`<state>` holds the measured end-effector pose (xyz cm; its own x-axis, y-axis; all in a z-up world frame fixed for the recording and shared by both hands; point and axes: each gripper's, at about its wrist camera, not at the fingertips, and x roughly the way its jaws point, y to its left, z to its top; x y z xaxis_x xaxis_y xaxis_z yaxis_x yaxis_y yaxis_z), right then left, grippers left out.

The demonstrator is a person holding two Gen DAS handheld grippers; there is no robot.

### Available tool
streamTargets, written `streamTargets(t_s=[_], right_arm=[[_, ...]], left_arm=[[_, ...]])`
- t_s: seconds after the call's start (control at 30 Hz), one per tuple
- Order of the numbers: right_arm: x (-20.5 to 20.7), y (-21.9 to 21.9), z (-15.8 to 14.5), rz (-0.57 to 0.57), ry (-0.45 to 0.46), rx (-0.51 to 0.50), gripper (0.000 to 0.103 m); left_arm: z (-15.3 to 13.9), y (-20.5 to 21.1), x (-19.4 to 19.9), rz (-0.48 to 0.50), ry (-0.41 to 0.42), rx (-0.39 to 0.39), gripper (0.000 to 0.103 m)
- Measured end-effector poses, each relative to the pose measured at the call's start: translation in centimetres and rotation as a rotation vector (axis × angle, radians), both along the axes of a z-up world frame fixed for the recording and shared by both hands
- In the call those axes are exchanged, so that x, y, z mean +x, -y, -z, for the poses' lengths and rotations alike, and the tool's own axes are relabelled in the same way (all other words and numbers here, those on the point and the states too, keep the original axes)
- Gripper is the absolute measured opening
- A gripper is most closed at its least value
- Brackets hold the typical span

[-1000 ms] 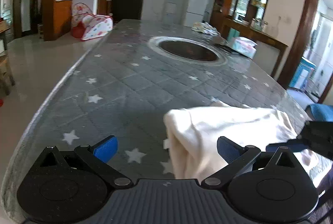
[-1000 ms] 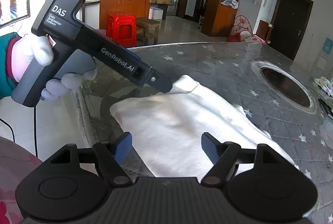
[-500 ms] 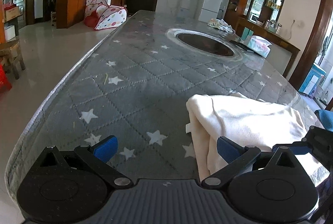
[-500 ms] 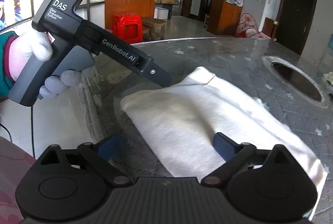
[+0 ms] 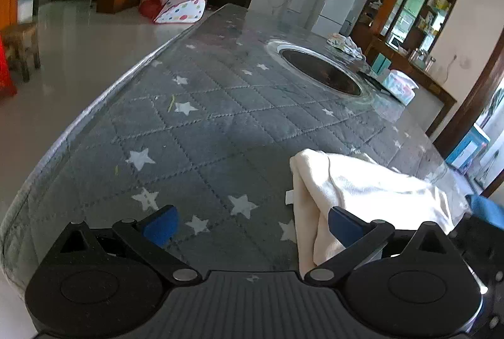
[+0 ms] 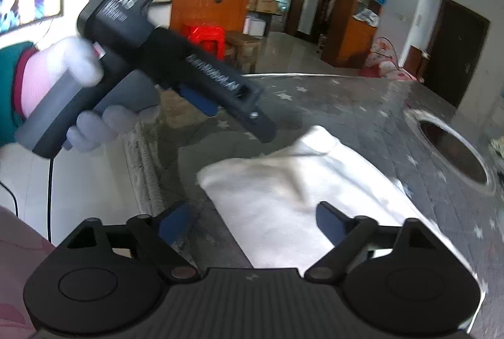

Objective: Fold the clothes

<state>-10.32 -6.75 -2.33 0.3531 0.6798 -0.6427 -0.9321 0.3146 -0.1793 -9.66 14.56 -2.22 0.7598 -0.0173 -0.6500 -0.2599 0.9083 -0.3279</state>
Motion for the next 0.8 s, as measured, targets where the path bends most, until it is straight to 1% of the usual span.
streamTargets(t_s=[0.03,0.07,0.13,0.17,0.2,0.23,0.3,0.33,0.37,0.4,0.43,0.57,0.63,0.8], right_arm=[[-0.2,-0.3,0.0,-0.005,0.009,-0.008,0.077],[-0.4,-0.7,0.0,-0.011,0.017,-0.016,0.076],[-0.7,-1.4,0.1,-0.022,0.040,-0.031,0.067],[-0.9,-1.7,0.1,-0.029,0.051,-0.036,0.067],[-1.1,-2.0,0.2,-0.035,0.062,-0.040,0.065],[-1.3,-2.4,0.2,-0.037,0.076,-0.052,0.062],[-1.5,-3.2,0.4,-0.041,0.100,-0.072,0.060],[-1.5,-3.5,0.4,-0.043,0.106,-0.076,0.052],[-1.6,-3.7,0.4,-0.045,0.112,-0.081,0.048],[-1.6,-3.8,0.5,-0.040,0.110,-0.087,0.042],[-1.5,-3.9,0.5,-0.040,0.100,-0.084,0.032],[-0.8,-3.9,0.1,-0.029,0.056,-0.056,0.012],[-0.3,-3.6,-0.5,-0.013,0.022,-0.025,0.010],[1.2,-2.2,-2.5,0.034,-0.073,0.059,0.007]], left_arm=[[0.0,-0.2,0.0,-0.003,0.001,-0.013,0.103],[0.0,-0.4,-0.1,-0.007,0.001,-0.026,0.103],[0.0,-0.7,-0.2,-0.011,0.002,-0.051,0.103],[-0.1,-0.8,-0.2,-0.010,0.003,-0.062,0.103],[0.0,-1.0,-0.2,-0.009,0.004,-0.075,0.103],[0.0,-1.1,-0.2,-0.011,0.005,-0.089,0.103],[0.0,-1.4,-0.2,-0.016,0.008,-0.118,0.103],[0.0,-1.5,-0.3,-0.018,0.010,-0.133,0.103],[0.0,-1.6,-0.3,-0.020,0.012,-0.148,0.103],[0.0,-1.7,-0.3,-0.021,0.013,-0.167,0.103],[0.0,-1.9,-0.3,-0.022,0.015,-0.188,0.103],[0.1,-2.2,-0.3,-0.022,0.020,-0.269,0.103],[0.1,-2.2,-0.2,-0.014,0.019,-0.303,0.103],[0.3,-1.8,0.6,0.005,0.010,-0.378,0.103]])
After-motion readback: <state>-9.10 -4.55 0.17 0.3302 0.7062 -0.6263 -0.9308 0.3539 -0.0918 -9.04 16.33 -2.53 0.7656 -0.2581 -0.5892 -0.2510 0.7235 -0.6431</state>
